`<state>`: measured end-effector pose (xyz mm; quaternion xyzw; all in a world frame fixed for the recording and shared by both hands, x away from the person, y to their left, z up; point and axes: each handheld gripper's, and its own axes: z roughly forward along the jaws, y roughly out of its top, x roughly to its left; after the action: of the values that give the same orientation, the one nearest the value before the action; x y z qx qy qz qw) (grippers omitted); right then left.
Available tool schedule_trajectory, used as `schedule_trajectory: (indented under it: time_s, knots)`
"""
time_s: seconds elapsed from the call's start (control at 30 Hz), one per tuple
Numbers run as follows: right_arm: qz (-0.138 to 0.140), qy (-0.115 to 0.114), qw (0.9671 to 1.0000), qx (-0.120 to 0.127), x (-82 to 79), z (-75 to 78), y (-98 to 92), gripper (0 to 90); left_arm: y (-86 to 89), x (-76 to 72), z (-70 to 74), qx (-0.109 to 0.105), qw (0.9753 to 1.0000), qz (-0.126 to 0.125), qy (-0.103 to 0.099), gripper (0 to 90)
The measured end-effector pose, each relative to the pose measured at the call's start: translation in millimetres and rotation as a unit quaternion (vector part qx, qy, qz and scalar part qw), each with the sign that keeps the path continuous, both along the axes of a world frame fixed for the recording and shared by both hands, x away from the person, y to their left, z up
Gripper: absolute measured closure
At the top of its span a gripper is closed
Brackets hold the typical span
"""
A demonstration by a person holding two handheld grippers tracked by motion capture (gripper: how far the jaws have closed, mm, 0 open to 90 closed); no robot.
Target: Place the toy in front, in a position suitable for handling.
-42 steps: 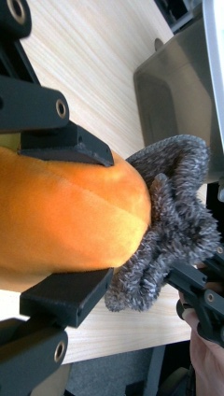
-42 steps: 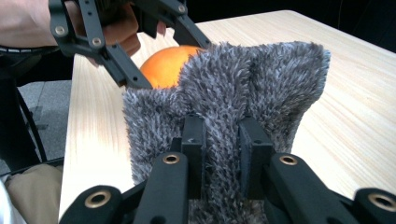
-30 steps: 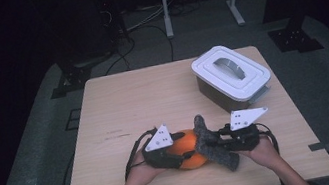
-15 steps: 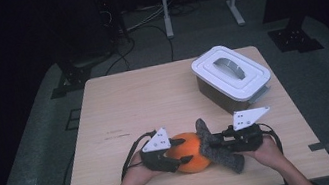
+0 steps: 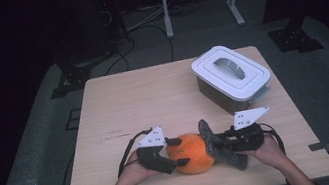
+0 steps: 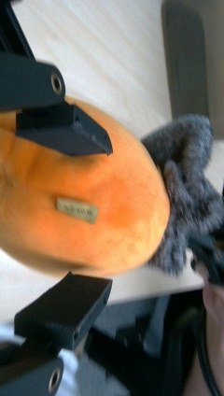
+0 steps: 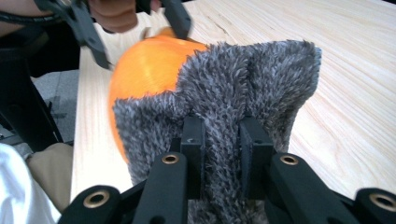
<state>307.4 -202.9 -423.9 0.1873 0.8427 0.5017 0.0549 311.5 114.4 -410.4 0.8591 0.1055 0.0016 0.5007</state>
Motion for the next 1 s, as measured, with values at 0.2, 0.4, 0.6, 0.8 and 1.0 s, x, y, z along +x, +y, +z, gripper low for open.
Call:
schedule_trajectory:
  time_s: [0.2,0.4,0.6,0.8,1.0]
  knots:
    - [-0.003,0.001,1.0000,0.003,1.2,-0.5,0.8,73.8,-3.6,2.6,-3.8,0.008,0.9990,0.040,-0.018,20.1]
    - [-0.001,0.005,1.0000,0.001,1.8,-2.1,-0.6,73.7,-6.9,0.0,-8.4,0.017,0.9991,0.034,-0.019,33.8]
    - [0.004,0.011,0.9998,0.015,-3.0,8.5,-8.9,74.0,-4.3,-2.1,-3.8,0.019,0.9978,0.044,-0.046,43.4]
    - [-0.031,-0.002,0.9994,-0.014,-18.4,25.6,-51.7,73.9,-5.3,-1.9,-5.1,0.015,0.9979,0.046,-0.042,41.2]
    - [-0.099,0.000,0.9944,-0.035,-32.6,31.8,-114.3,73.9,-6.3,-1.1,-6.3,0.010,0.9983,0.044,-0.037,39.3]
